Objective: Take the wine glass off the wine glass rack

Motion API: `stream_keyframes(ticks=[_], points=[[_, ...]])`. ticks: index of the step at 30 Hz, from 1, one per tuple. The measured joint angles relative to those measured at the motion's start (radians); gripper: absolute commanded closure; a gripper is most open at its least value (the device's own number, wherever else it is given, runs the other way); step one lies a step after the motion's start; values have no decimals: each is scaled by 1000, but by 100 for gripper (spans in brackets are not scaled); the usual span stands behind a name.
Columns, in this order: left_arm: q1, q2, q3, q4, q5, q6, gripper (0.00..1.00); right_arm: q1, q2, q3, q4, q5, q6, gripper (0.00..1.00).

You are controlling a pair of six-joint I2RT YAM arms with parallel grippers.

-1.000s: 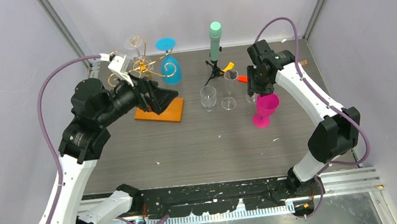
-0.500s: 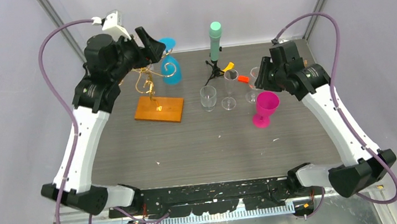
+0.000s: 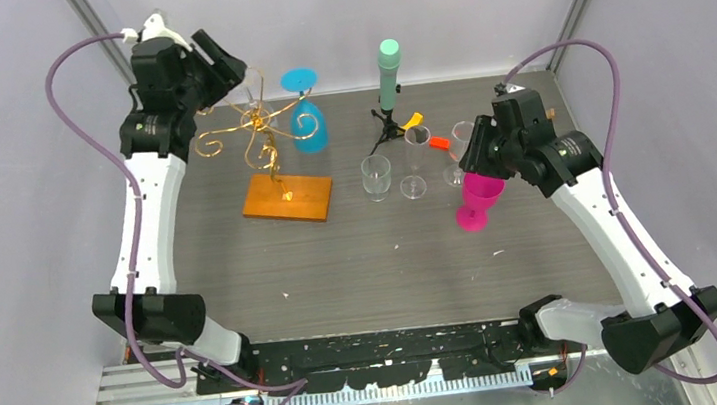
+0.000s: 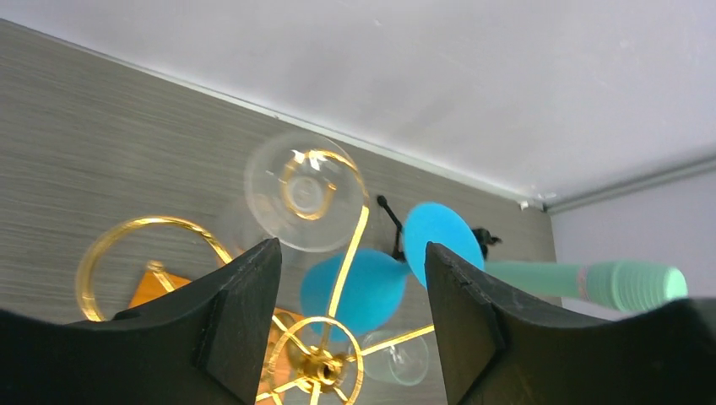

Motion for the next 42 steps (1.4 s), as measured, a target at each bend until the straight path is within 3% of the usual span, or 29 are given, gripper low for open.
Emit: stream_keyframes(ticks=[12,25,42], points=[[187,89,66,2,155,-95,41,0,-27,-16,23,-29,16,59],[190,202,115,1,180,-254,43,0,-36,-57,30,-36,33,59],[168,222,122,14,250,-272,51,0,-56,-74,37,-36,37,59]])
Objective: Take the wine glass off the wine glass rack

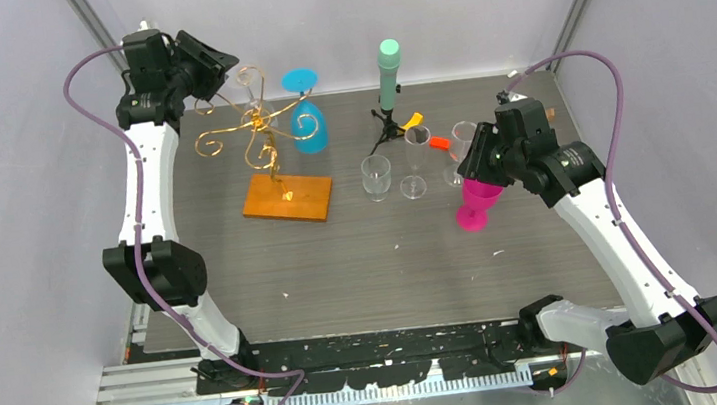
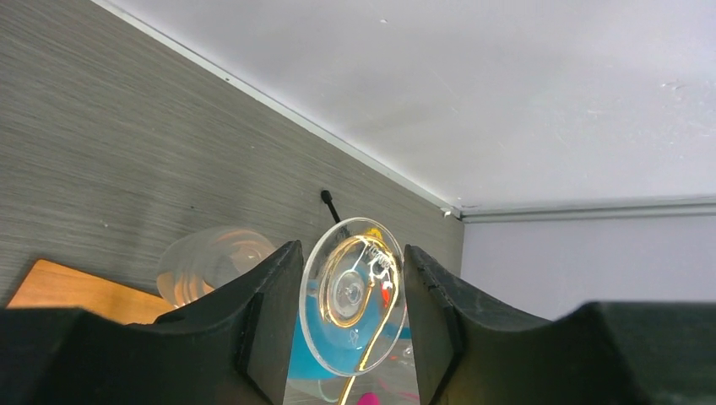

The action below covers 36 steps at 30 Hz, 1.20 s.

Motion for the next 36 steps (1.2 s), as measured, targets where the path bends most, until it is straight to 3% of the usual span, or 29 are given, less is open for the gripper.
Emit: stream_keyframes(ticks=[6,12,20,36], points=[[5,3,-15,31,25,-43,55,0,-11,-8,1,0,0,59],[18,-1,-105,144,89,-145,66,0,-17,-11,1,1,0,59],[48,-53,-239,276,135,-255,99,0,-18,-16,1,1,0,59],[58,-70,-300,447,171,-335,100,0,-18,-17,2,1,0,59]])
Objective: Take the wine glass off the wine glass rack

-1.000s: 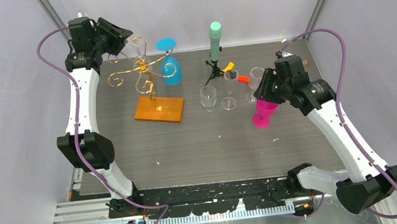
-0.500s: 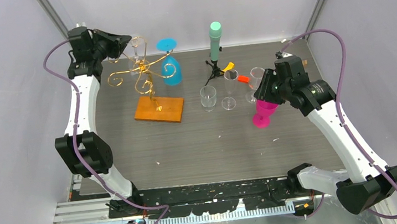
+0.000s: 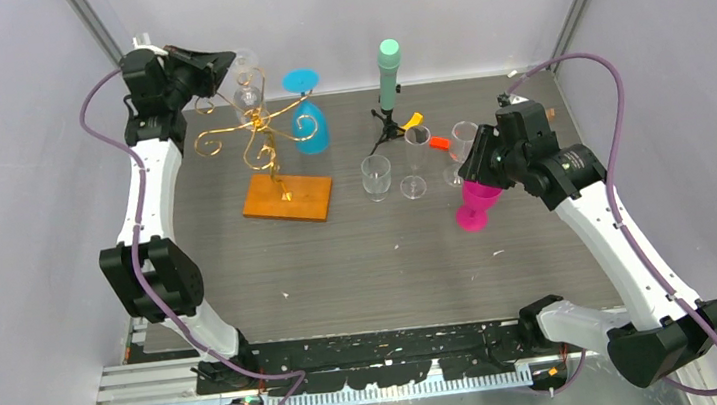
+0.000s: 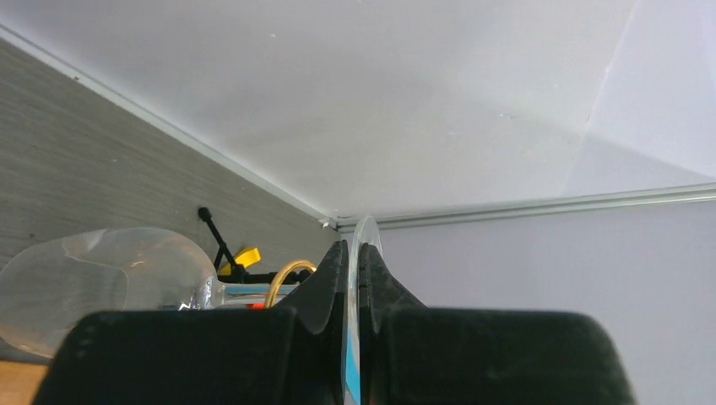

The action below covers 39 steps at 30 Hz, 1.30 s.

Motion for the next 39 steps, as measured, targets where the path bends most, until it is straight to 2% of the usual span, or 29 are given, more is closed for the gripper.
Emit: stream_keyframes(ticks=[21,29,39], points=[[-2,16,0,178,108,-82,100,0,0,-16,6,0,0,58],[-3,25,0,150,177,-88,100,0,-3,-16,6,0,1,57],[1,-6,1,0,187,3,100,0,-39,-18,9,0,8,53]])
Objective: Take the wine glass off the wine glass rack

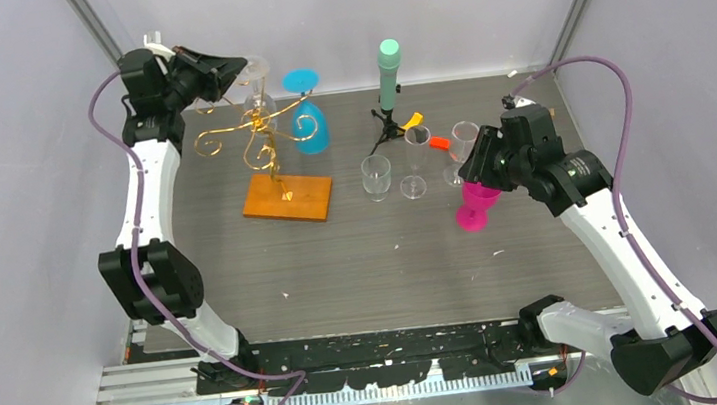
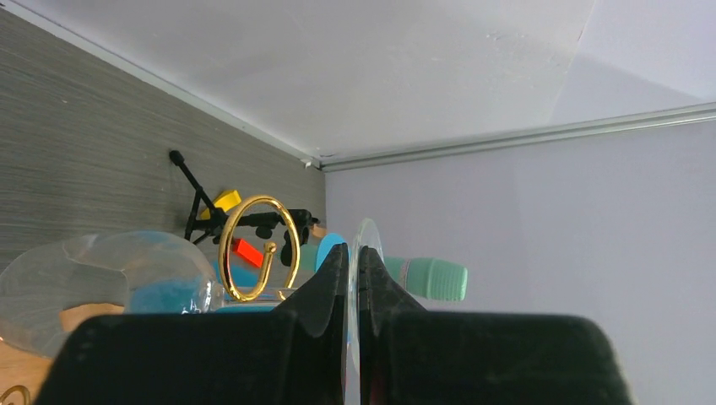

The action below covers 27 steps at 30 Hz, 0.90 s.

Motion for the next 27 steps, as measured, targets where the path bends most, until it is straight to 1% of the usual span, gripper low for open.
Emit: stream_keyframes(ticks=[7,12,22,27], points=[[22,-27,27,-52,-11,41,100,0,0,-1,2,0,0,50],[57,-37,28,-72,-13,58,100,0,0,-1,2,1,0,45],[144,-37,101,-109,-10,73,100,0,0,-8,6,1,0,44],[214,-40,133,-138,-3,106,100,0,0,-8,6,1,0,44]])
